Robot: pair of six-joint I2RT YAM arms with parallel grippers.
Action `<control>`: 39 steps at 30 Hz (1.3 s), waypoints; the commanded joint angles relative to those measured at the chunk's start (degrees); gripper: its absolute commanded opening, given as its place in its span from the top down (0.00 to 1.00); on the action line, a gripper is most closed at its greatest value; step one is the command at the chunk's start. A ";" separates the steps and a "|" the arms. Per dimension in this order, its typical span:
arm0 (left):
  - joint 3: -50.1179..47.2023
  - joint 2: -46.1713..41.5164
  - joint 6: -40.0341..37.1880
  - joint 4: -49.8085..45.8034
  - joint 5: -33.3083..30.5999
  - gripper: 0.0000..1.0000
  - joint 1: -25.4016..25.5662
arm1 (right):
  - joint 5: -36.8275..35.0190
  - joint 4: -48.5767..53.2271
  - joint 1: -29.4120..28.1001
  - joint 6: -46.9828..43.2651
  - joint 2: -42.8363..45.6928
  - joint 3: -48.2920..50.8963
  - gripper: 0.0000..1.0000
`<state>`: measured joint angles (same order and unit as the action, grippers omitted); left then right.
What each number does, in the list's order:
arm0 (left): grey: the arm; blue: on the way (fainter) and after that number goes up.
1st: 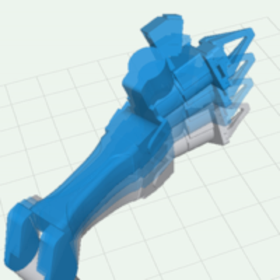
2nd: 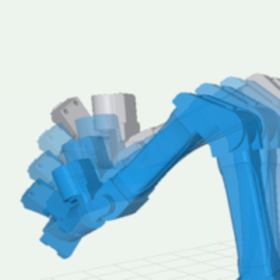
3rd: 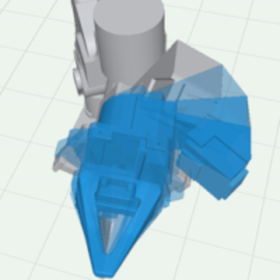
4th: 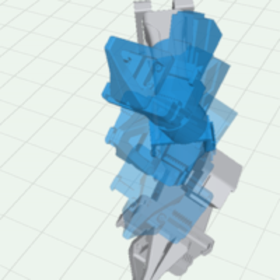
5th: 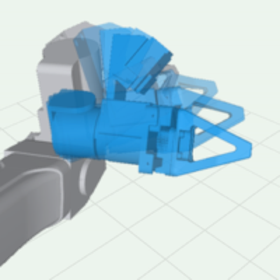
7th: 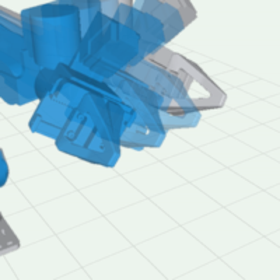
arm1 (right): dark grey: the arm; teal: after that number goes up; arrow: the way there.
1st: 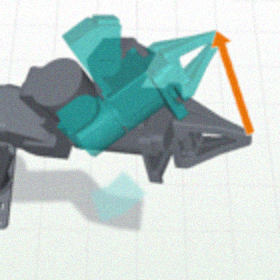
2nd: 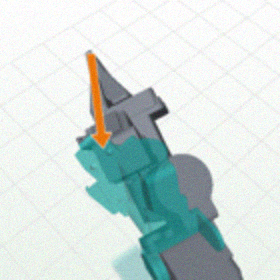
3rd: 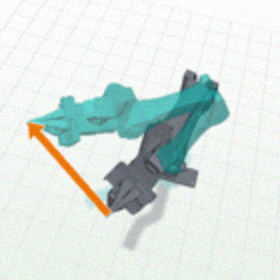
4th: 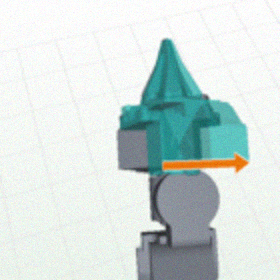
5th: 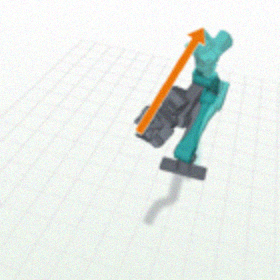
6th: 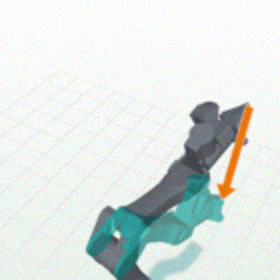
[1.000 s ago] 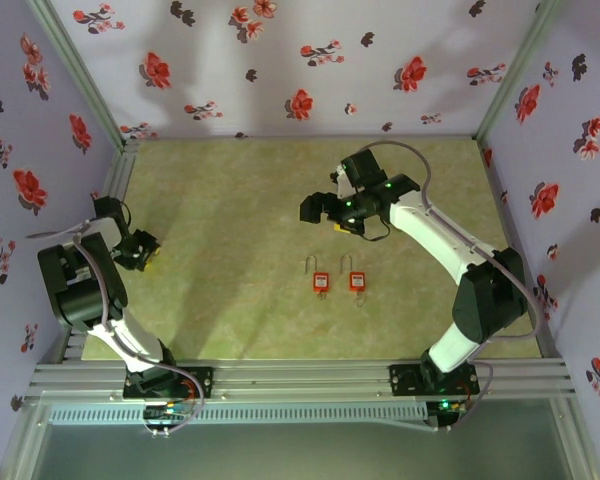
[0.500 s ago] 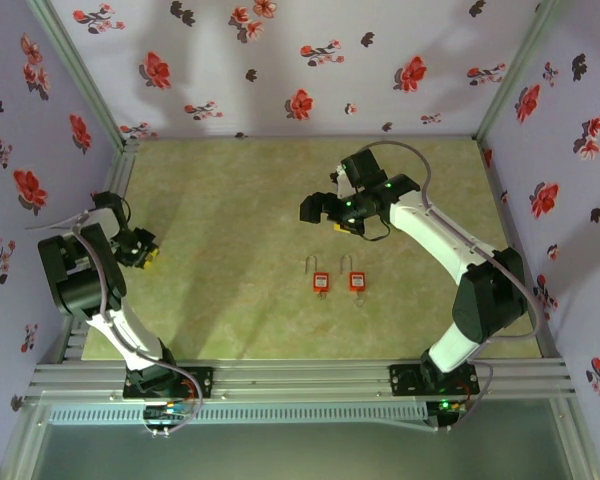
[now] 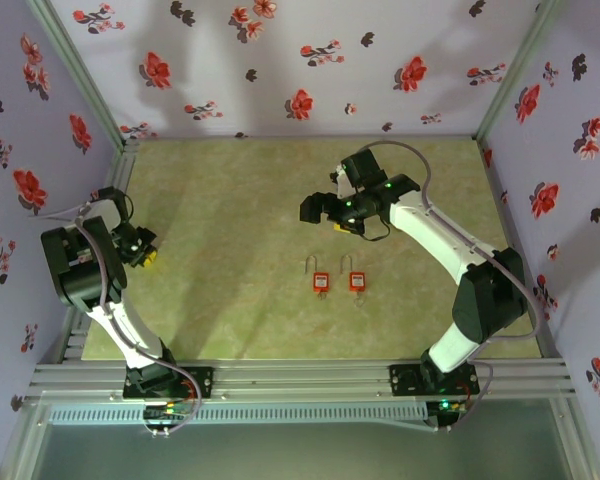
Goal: Unlock with the key
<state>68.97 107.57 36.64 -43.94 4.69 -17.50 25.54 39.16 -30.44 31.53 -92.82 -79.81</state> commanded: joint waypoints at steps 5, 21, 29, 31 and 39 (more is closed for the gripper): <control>-2.28 1.57 -5.33 2.03 6.80 0.94 2.90 | 0.64 -1.07 -0.41 -1.12 0.13 -0.01 0.01; -10.56 -12.47 -7.64 0.61 9.76 1.00 7.15 | 2.45 -5.02 -0.41 1.59 -0.94 0.75 0.01; -15.36 -22.76 -3.36 0.83 10.32 1.00 10.21 | 4.19 -7.86 -0.50 4.24 -2.77 0.77 0.01; -18.08 -26.19 -0.26 2.52 8.79 0.96 9.60 | 4.66 -8.34 -0.67 4.33 -3.05 0.77 0.01; -26.11 -28.19 16.85 18.49 9.11 0.57 7.74 | 5.48 -8.78 -1.20 4.13 -2.95 1.65 0.01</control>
<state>44.42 78.78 44.31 -33.89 13.96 -9.52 29.82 31.24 -31.20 35.11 -95.77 -79.26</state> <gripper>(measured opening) 0.425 0.992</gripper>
